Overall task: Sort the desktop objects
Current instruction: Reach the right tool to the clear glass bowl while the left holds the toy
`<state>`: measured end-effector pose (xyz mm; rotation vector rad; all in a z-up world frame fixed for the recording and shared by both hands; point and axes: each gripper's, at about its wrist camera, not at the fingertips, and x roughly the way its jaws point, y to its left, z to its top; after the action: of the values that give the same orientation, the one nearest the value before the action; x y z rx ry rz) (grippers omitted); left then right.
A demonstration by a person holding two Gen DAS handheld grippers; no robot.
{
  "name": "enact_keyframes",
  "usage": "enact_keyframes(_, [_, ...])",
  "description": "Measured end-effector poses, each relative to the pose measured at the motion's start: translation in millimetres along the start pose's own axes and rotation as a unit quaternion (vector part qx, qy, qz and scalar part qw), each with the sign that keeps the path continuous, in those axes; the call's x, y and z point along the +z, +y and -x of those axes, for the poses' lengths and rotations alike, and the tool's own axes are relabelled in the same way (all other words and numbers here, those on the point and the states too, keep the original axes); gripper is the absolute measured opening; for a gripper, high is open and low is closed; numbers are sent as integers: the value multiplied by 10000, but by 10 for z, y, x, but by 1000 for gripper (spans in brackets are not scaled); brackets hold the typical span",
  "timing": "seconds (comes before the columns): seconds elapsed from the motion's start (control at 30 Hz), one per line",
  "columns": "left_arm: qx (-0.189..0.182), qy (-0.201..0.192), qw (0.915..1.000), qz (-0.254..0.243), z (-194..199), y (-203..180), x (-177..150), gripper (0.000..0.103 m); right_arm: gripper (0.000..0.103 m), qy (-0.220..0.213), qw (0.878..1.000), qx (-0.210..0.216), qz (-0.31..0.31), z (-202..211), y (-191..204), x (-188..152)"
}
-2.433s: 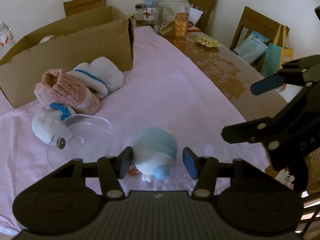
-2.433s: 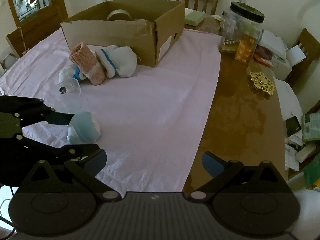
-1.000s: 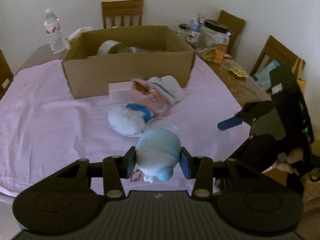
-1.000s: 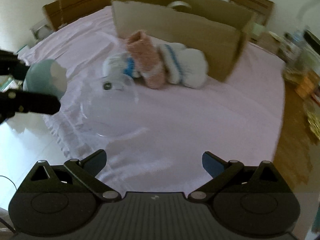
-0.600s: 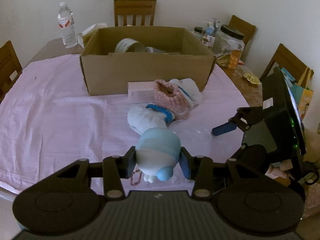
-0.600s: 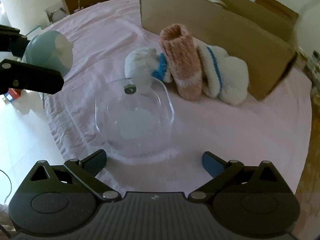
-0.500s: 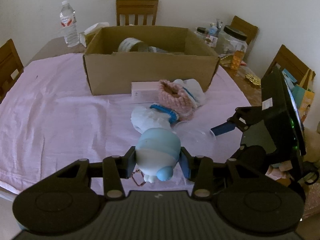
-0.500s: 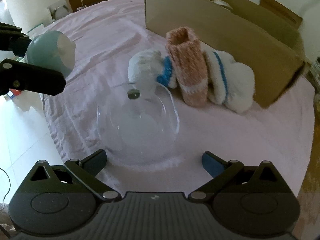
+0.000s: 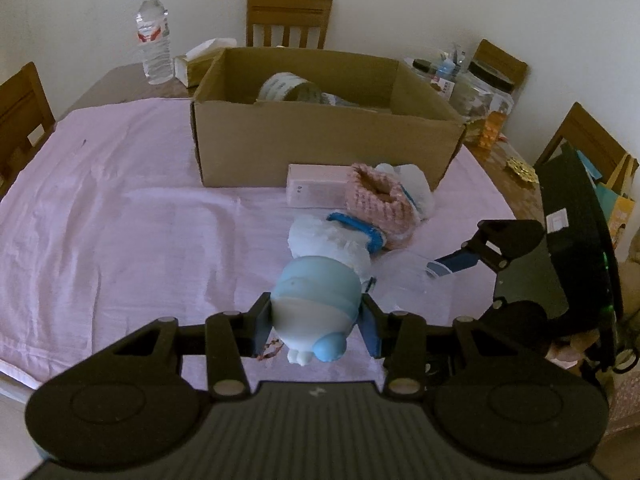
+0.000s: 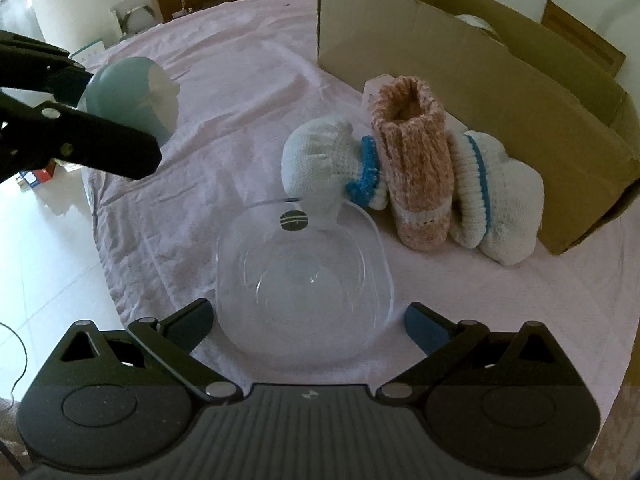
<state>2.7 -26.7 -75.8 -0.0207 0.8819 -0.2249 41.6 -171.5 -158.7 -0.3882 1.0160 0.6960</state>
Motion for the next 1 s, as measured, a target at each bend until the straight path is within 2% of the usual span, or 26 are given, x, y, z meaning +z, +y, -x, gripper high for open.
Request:
enact_keyframes(0.3, [-24,12,10000,18,-18,112,40,44,103,204,9997,54,112,-42,-15,117])
enact_keyframes(0.63, [-97,-15,9999,-25,-20,197,82,44,103,863,9961,67,176,-112,-30,321])
enact_keyframes(0.8, [-140,4,9999,-90,-37,237,97,44,103,857,9945,-130,589,-120,60,430])
enact_keyframes(0.9, [-159,19,9998,-98,-51,263,108,44,99,868,9934,-190,724,-89,77,470])
enact_keyframes(1.0, [-182,27,9998,-109,-60,276,117,44,90,936,9924,-177,773,-71,52,496])
